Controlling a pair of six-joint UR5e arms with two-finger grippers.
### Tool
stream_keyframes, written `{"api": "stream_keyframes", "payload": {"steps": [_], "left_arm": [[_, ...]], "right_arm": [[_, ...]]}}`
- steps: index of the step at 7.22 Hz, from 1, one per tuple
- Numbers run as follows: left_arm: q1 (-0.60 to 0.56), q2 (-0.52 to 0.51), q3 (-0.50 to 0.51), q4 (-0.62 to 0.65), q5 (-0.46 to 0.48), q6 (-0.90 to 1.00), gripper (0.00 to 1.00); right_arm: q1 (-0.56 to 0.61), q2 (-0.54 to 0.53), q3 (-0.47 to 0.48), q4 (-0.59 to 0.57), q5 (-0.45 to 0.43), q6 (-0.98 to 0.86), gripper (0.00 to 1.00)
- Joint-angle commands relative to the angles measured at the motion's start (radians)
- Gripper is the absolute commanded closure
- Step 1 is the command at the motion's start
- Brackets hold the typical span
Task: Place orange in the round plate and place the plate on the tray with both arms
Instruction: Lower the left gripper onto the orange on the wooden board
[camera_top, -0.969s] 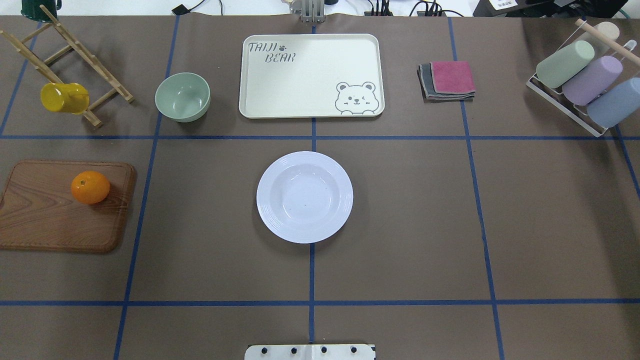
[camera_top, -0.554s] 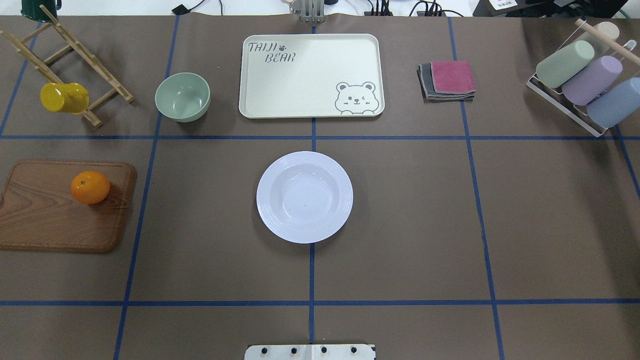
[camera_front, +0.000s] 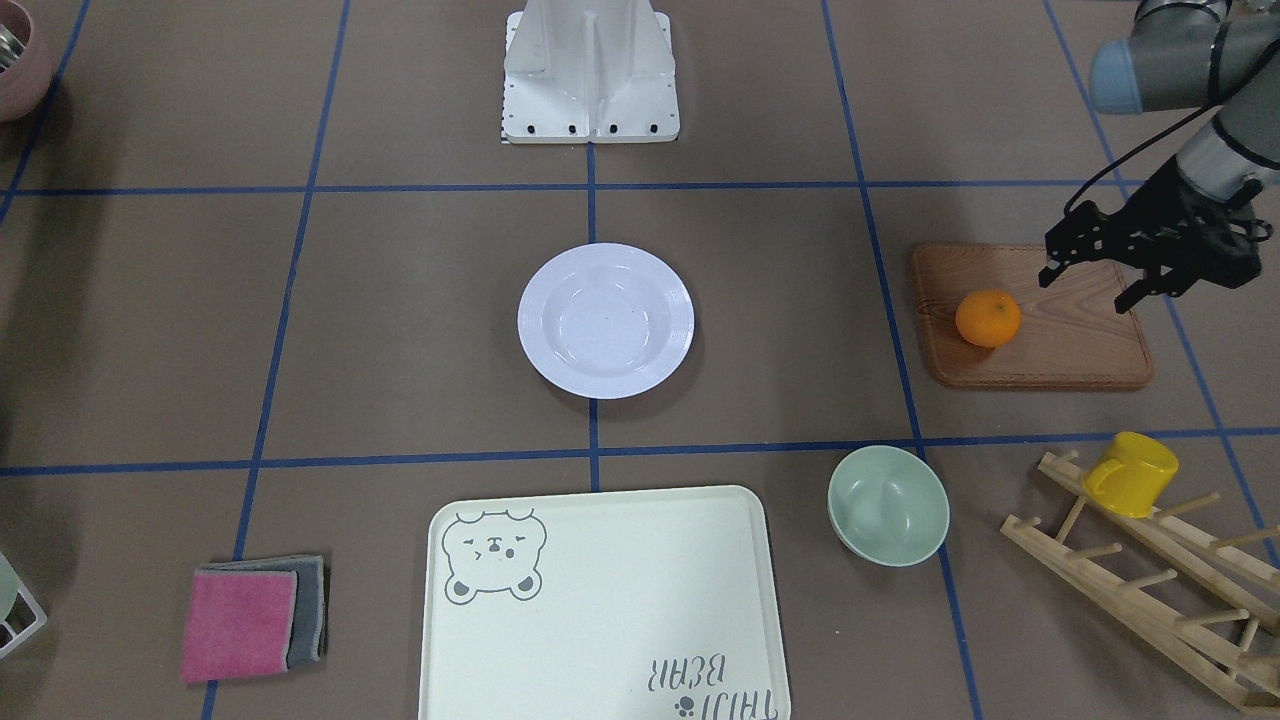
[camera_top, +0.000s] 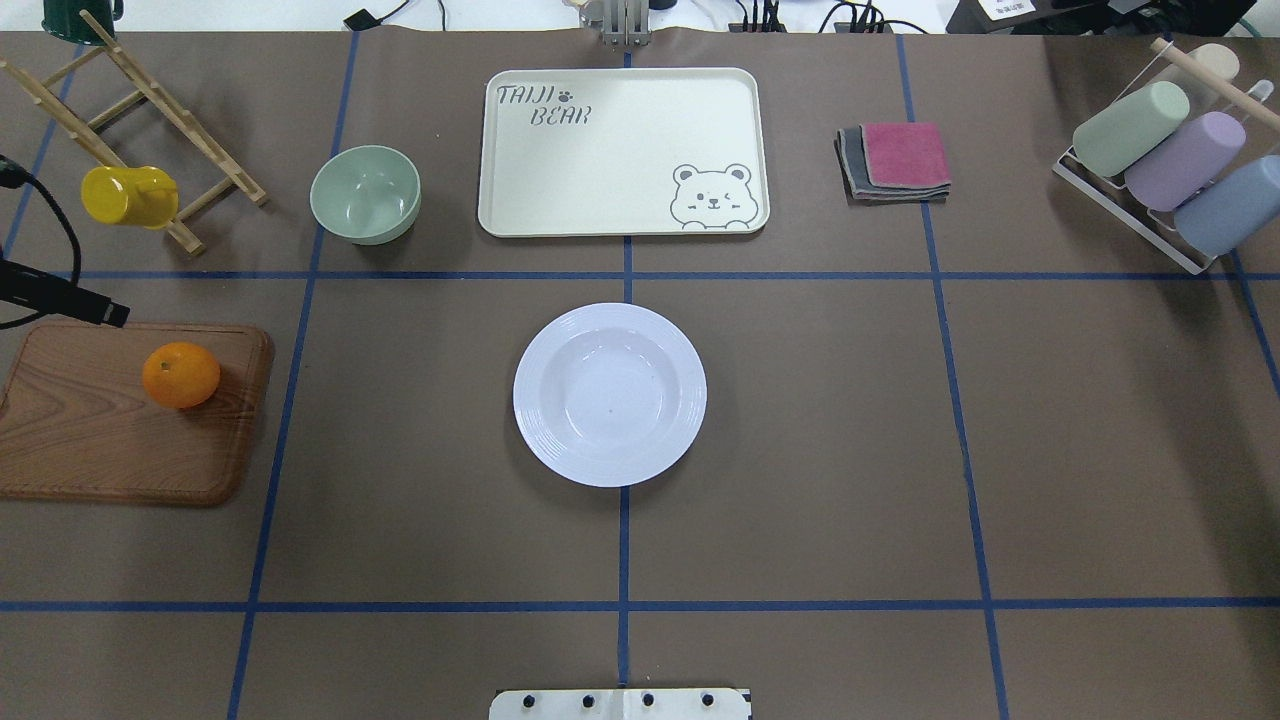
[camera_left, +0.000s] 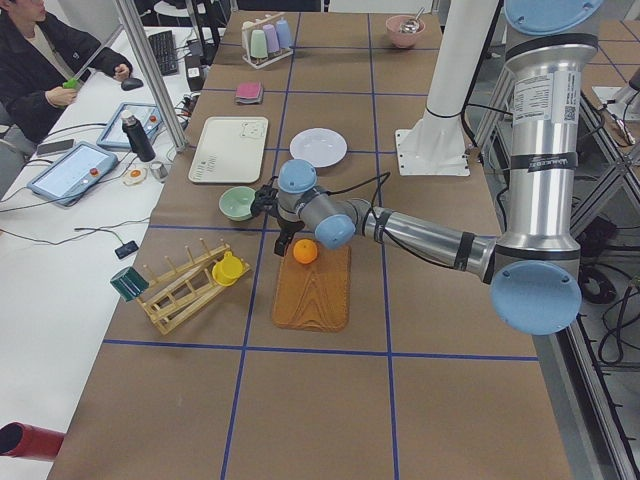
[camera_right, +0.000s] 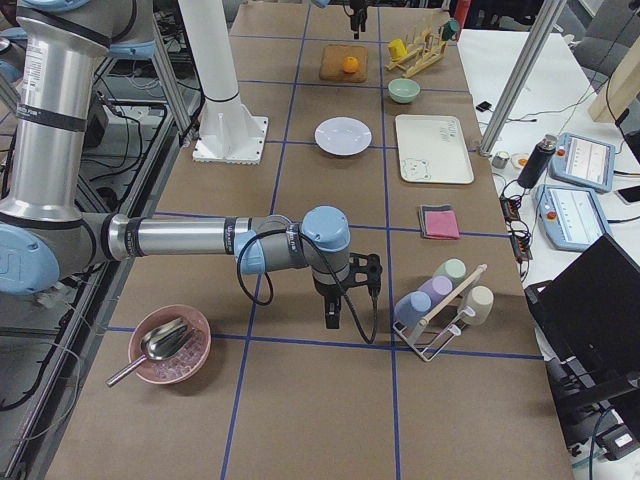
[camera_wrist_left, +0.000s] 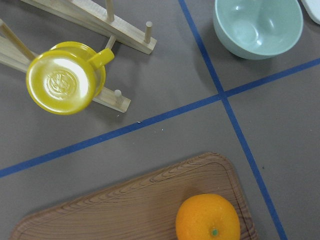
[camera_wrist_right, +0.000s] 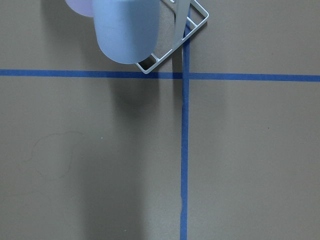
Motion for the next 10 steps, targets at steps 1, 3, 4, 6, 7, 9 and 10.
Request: {"api": "stream_keyframes", "payload": {"steps": [1, 3, 4, 6, 7, 9, 10], "left_arm": [[0.14, -0.005, 0.005, -0.009, 0.138, -0.1, 0.02], [0.197, -0.007, 0.008, -0.015, 0.173, -0.14, 0.02], [0.207, -0.007, 0.022, -0.017, 0.189, -0.138, 0.02], [0.213, -0.01, 0.041, -0.017, 0.19, -0.135, 0.02], [0.214, -0.016, 0.047, -0.017, 0.19, -0.135, 0.02], [0.223, -0.059, 0.1, -0.02, 0.204, -0.132, 0.02], [0.224, -0.064, 0.107, -0.02, 0.206, -0.129, 0.03]], "right_arm": [[-0.001, -0.001, 0.0, 0.0, -0.003, 0.002, 0.0], [-0.001, -0.001, 0.0, 0.0, -0.004, 0.0, 0.0], [-0.001, -0.001, 0.0, 0.0, -0.004, 0.0, 0.0], [-0.001, -0.001, -0.001, 0.0, -0.006, 0.002, 0.0], [-0.001, -0.001, 0.0, 0.0, -0.006, 0.0, 0.0], [-0.001, -0.001, -0.001, 0.002, -0.006, 0.0, 0.0], [-0.001, -0.001, -0.001, 0.0, -0.006, 0.0, 0.0]]}}
